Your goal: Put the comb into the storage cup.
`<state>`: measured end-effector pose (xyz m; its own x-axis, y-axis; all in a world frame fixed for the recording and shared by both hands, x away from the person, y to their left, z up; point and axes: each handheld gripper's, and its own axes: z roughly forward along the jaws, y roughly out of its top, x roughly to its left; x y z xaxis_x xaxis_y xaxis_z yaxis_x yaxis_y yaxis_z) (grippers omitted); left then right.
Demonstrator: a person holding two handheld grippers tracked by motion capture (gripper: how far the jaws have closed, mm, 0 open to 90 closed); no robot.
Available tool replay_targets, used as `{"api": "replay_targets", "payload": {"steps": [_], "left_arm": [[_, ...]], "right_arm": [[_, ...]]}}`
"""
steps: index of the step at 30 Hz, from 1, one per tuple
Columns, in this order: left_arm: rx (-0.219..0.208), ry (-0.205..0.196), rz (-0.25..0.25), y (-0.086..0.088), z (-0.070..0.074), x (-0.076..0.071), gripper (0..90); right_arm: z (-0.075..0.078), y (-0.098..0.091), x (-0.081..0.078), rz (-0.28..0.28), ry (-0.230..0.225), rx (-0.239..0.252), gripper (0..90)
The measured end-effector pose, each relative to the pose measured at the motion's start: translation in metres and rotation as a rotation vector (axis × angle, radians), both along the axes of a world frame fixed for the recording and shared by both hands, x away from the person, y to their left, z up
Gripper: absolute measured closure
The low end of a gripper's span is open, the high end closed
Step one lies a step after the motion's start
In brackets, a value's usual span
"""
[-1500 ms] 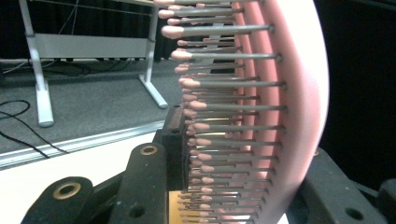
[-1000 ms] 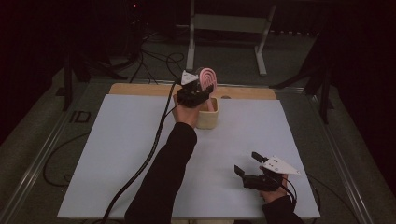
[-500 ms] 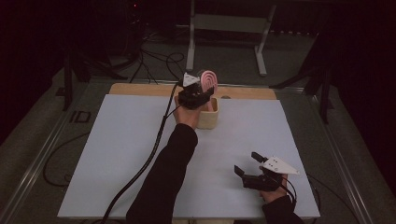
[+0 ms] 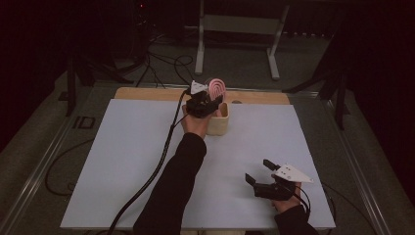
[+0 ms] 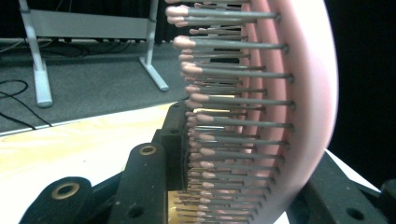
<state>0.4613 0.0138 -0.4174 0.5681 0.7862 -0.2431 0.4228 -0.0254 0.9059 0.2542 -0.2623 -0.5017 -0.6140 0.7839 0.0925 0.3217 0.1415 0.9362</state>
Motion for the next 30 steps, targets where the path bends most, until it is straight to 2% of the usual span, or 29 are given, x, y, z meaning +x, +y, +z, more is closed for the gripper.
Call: {"api": "replay_targets", "payload": {"steps": [13, 19, 23, 30], "left_arm": [[0.015, 0.019, -0.018, -0.004, -0.008, 0.003, 63.0], [0.003, 0.025, -0.046, -0.004, -0.010, 0.004, 62.2], [-0.021, 0.045, -0.069, 0.001, -0.012, 0.010, 62.0], [-0.033, 0.062, -0.127, 0.009, -0.013, 0.022, 62.1]], "right_arm": [[0.000, -0.001, 0.000, -0.004, -0.002, -0.001, 9.9], [0.000, 0.000, 0.000, -0.003, 0.000, 0.000, 9.8], [0.000, 0.000, 0.000, -0.003, 0.001, 0.001, 9.9], [0.000, 0.000, -0.001, -0.004, 0.001, 0.000, 9.9]]}}
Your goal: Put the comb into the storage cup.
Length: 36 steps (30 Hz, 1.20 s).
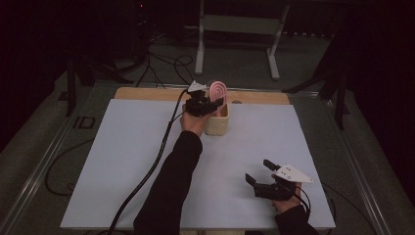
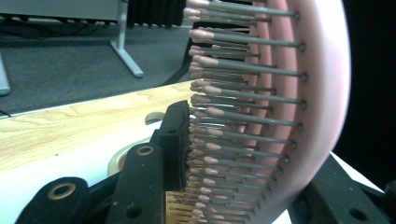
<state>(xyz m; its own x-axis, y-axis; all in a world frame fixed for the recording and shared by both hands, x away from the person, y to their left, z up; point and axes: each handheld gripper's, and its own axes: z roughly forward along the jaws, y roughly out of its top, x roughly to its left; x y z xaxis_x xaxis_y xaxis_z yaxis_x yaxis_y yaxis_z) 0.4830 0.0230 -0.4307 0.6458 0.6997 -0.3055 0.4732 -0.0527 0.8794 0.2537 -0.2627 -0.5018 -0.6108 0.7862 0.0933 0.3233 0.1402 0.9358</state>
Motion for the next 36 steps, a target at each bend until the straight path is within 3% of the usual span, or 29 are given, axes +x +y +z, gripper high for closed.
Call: {"api": "replay_targets", "payload": {"steps": [5, 7, 8, 11, 12, 16, 18, 21, 28, 36], "left_arm": [[-0.003, 0.006, -0.001, 0.004, -0.001, 0.005, 62.3], [0.028, -0.008, 0.006, 0.005, -0.001, 0.006, 61.7], [0.028, -0.008, 0.006, 0.005, -0.001, 0.006, 58.6], [0.106, -0.026, 0.035, 0.003, -0.003, 0.005, 48.7], [0.124, -0.025, 0.054, 0.003, -0.003, 0.005, 40.2], [0.157, -0.016, 0.118, 0.003, -0.003, 0.004, 21.2], [0.172, -0.014, 0.138, 0.004, -0.003, 0.004, 15.2], [0.206, -0.016, 0.157, 0.003, -0.003, 0.003, 13.8], [0.214, -0.025, 0.160, 0.005, 0.000, 0.001, 0.5], [0.223, -0.038, 0.176, 0.008, 0.003, -0.005, 0.1]], "right_arm": [[0.000, 0.000, 0.000, -0.001, 0.001, 0.000, 9.9], [0.000, -0.001, 0.001, -0.003, 0.000, -0.002, 9.9], [0.000, -0.001, 0.001, -0.003, 0.000, -0.002, 9.9], [0.000, -0.001, 0.000, -0.005, -0.001, 0.001, 9.8], [0.000, -0.001, 0.000, -0.005, -0.001, 0.002, 9.9], [0.000, -0.001, 0.000, -0.004, 0.000, 0.002, 9.9], [0.000, -0.001, 0.000, -0.004, 0.000, 0.002, 9.8], [0.000, -0.001, 0.000, -0.001, -0.001, 0.000, 9.9], [0.000, -0.001, 0.000, 0.000, 0.000, 0.000, 9.8], [0.000, 0.000, 0.001, 0.003, 0.000, 0.002, 9.8]]}}
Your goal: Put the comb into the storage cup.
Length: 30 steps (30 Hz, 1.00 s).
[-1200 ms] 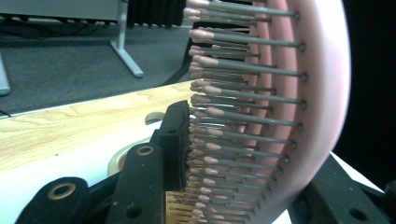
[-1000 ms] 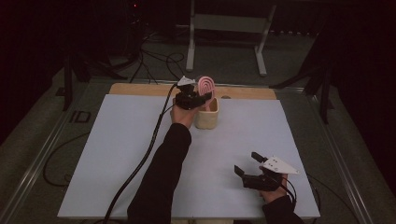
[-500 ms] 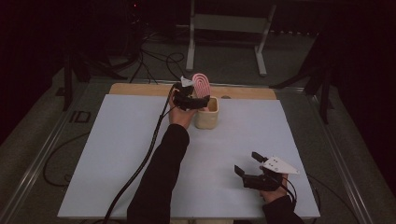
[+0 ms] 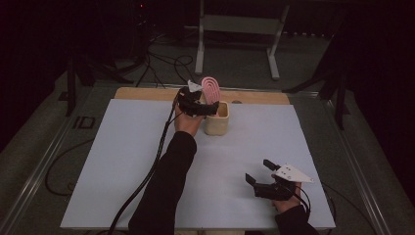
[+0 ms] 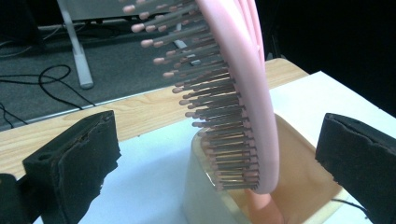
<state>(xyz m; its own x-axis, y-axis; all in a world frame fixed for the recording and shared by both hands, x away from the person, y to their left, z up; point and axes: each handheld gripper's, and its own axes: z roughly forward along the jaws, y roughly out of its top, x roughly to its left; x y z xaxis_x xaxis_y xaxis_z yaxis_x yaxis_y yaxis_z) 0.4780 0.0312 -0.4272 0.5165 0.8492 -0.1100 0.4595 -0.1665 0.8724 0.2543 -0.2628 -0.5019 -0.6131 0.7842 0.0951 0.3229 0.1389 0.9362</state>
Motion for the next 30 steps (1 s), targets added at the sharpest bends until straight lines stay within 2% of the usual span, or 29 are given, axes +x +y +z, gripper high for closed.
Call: {"api": "replay_targets", "payload": {"steps": [5, 7, 9, 12, 15, 20, 25, 30], "left_arm": [[0.014, -0.002, -0.002, 0.002, 0.005, -0.004, 0.1], [0.045, -0.008, -0.007, 0.004, 0.007, -0.008, 0.1], [0.057, -0.007, -0.011, 0.006, 0.010, -0.011, 0.0], [0.059, -0.004, -0.013, 0.008, 0.012, -0.015, 0.0], [0.047, 0.006, -0.008, 0.015, 0.015, -0.024, 0.0], [0.026, 0.042, 0.009, 0.030, 0.011, -0.033, 0.0], [0.004, 0.053, 0.025, 0.049, 0.005, -0.041, 0.0], [0.022, 0.048, 0.011, 0.063, 0.000, -0.056, 0.0]], "right_arm": [[0.000, 0.000, 0.000, 0.000, 0.002, 0.000, 9.9], [0.000, 0.001, 0.000, 0.000, 0.004, -0.002, 9.9], [0.000, 0.000, 0.000, 0.000, 0.002, -0.001, 9.9], [0.000, 0.000, 0.000, 0.000, 0.003, -0.002, 9.8], [0.000, 0.001, 0.000, 0.000, 0.003, -0.004, 9.9], [0.000, 0.001, 0.000, 0.002, 0.002, -0.006, 9.8], [-0.001, 0.002, 0.000, 0.005, 0.003, -0.008, 9.8], [-0.001, 0.003, 0.000, 0.006, 0.004, -0.008, 9.8]]}}
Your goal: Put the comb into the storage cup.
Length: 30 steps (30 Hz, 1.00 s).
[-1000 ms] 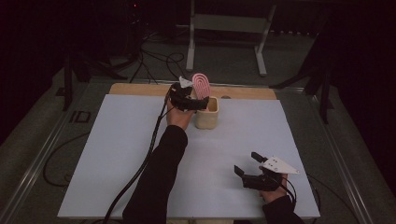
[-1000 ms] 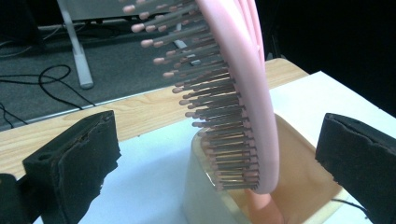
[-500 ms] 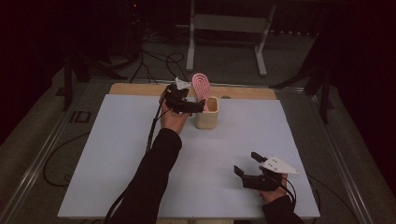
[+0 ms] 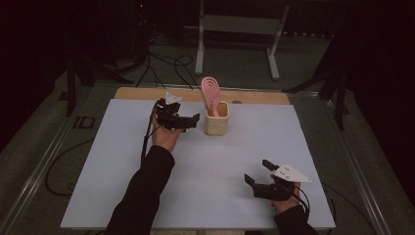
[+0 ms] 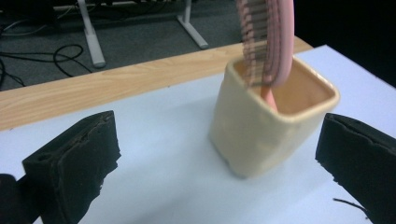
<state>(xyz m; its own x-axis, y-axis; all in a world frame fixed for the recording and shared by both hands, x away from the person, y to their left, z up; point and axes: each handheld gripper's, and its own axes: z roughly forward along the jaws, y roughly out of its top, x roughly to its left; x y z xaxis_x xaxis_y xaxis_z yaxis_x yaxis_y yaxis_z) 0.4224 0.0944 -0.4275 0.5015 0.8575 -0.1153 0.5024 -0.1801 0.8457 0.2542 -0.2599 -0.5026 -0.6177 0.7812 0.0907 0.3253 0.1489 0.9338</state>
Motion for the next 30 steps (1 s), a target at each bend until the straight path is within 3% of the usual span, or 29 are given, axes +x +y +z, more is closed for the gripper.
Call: {"api": "replay_targets", "payload": {"steps": [11, 16, 17, 20, 30], "left_arm": [[-0.033, -0.017, -0.035, 0.037, 0.005, -0.037, 0.0], [0.000, -0.009, -0.028, 0.047, 0.006, -0.050, 0.0], [0.023, -0.003, -0.020, 0.051, 0.006, -0.055, 0.0], [0.029, -0.014, -0.017, 0.059, 0.004, -0.064, 0.0], [-0.046, -0.031, 0.047, 0.099, -0.003, -0.089, 0.0]], "right_arm": [[0.000, 0.001, 0.000, 0.000, 0.001, -0.007, 9.8], [0.000, 0.003, 0.000, -0.001, 0.001, -0.012, 9.8], [0.000, 0.003, -0.001, 0.003, -0.001, -0.012, 9.8], [-0.001, 0.005, -0.001, 0.005, 0.002, -0.012, 9.8], [-0.001, 0.005, 0.000, 0.003, 0.003, -0.019, 9.9]]}}
